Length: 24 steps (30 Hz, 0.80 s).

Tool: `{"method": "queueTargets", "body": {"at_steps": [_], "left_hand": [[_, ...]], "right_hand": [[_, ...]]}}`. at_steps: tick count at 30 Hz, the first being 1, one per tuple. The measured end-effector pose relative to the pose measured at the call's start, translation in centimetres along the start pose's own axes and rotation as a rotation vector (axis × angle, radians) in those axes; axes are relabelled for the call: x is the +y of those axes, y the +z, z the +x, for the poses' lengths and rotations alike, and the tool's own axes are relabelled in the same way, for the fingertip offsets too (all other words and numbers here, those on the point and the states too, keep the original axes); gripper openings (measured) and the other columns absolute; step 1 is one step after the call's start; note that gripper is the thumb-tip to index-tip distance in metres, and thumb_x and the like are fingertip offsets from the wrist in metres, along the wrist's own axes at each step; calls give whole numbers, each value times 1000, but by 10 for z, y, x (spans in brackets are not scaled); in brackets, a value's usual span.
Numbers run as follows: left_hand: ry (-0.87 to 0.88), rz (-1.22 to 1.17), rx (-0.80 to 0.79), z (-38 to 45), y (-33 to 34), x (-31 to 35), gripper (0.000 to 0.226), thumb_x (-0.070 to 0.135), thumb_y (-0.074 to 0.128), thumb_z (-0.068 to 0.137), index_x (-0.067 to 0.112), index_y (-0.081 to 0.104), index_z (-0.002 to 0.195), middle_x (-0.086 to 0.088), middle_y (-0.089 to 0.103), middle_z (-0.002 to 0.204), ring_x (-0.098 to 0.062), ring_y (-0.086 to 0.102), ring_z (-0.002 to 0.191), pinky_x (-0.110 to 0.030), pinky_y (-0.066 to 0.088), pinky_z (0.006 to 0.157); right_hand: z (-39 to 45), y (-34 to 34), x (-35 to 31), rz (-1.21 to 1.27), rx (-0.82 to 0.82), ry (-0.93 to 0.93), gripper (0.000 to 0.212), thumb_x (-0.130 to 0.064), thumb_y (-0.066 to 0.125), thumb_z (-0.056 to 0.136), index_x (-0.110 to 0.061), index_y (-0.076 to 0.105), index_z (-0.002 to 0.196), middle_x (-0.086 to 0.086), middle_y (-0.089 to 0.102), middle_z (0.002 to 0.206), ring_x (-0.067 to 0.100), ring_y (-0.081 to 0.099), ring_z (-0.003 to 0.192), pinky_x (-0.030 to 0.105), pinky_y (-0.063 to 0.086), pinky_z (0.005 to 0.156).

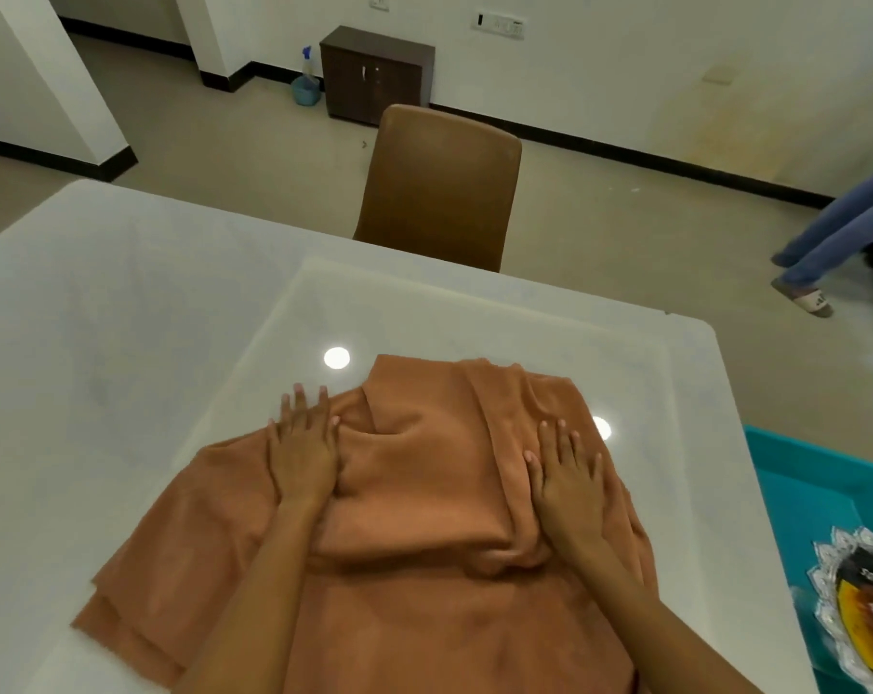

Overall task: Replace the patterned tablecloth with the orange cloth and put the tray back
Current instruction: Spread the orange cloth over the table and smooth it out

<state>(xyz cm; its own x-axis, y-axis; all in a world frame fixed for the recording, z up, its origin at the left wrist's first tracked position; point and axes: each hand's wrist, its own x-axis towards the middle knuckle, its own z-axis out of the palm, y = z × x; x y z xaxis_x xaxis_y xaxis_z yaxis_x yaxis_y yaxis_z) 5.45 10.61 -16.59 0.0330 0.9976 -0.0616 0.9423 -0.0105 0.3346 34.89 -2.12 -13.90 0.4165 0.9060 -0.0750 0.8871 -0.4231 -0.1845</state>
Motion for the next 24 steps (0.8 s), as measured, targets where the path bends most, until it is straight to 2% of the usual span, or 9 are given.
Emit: {"method": "queueTargets", "body": {"at_steps": [3, 7, 10, 12, 15, 18, 21, 22, 24], "left_hand": [[-198, -48, 92, 21, -10, -42, 48, 35, 29, 102, 22, 29, 148, -12, 17, 157, -28, 11, 145, -47, 7, 115], [-341, -14, 126, 35, -16, -65, 52, 41, 19, 102, 22, 23, 149, -13, 11, 158, -29, 5, 146, -49, 0, 115], [-432, -16, 124, 50, -22, -74, 52, 40, 17, 102, 22, 19, 150, -13, 8, 158, -29, 2, 146, -49, -2, 116], [-427, 6, 91, 62, -25, -85, 52, 41, 16, 102, 22, 15, 151, -12, 5, 159, -29, 0, 146, -49, -2, 116], [-425, -1, 3, 77, -32, -97, 54, 42, 15, 102, 23, 9, 152, -11, -1, 159, -28, -3, 146, -49, -3, 116], [-430, -69, -41, 81, -43, -90, 56, 41, 18, 102, 19, 6, 152, -14, -4, 159, -29, -6, 146, -49, -3, 116], [-260, -73, 85, 44, -42, -46, 58, 40, 20, 102, 12, 9, 152, -16, 0, 158, -30, -1, 146, -51, 1, 116], [-166, -53, 120, 20, -38, -24, 59, 43, 17, 102, 11, 9, 152, -16, 3, 158, -30, 2, 146, -51, 3, 116], [10, -103, 101, -31, -24, 22, 65, 51, 8, 98, 15, 9, 152, -12, 3, 158, -27, 4, 146, -46, 3, 115]], "right_hand": [[17, -4, 4, 16, 30, 155, 80, -61, -8, 83, -20, 6, 151, 5, 12, 158, 22, 9, 146, 47, 0, 117], [33, 2, -29, 39, 62, 205, 79, -61, -6, 85, -17, 1, 150, 9, 6, 159, 24, 5, 146, 48, -3, 117], [20, 16, -56, 45, 17, 64, 75, -63, -3, 86, -22, -10, 148, 4, -9, 158, 23, -6, 146, 48, -9, 115], [16, 20, -60, 63, -59, -26, 76, -69, -3, 83, -27, -19, 145, -2, -21, 154, 19, -17, 144, 44, -15, 114], [28, 14, -51, 162, -163, -121, 77, -74, -1, 79, -35, -25, 141, -10, -26, 152, 13, -23, 142, 41, -16, 115], [29, -5, -34, 275, -26, -195, 71, -67, 10, 89, -33, -9, 148, -14, -14, 156, 4, -14, 143, 40, -9, 118], [17, -13, -12, 413, 117, 12, 78, -67, 25, 88, -27, 2, 151, -8, 2, 159, 6, -3, 145, 37, -9, 118], [17, -12, -6, 445, 100, 94, 84, -70, 29, 85, -23, 5, 150, -1, 11, 158, 13, 6, 146, 41, -3, 119], [19, -11, -3, 582, 51, 169, 82, -69, 41, 82, -28, 12, 147, 6, 40, 146, 26, 41, 133, 48, 22, 115]]}}
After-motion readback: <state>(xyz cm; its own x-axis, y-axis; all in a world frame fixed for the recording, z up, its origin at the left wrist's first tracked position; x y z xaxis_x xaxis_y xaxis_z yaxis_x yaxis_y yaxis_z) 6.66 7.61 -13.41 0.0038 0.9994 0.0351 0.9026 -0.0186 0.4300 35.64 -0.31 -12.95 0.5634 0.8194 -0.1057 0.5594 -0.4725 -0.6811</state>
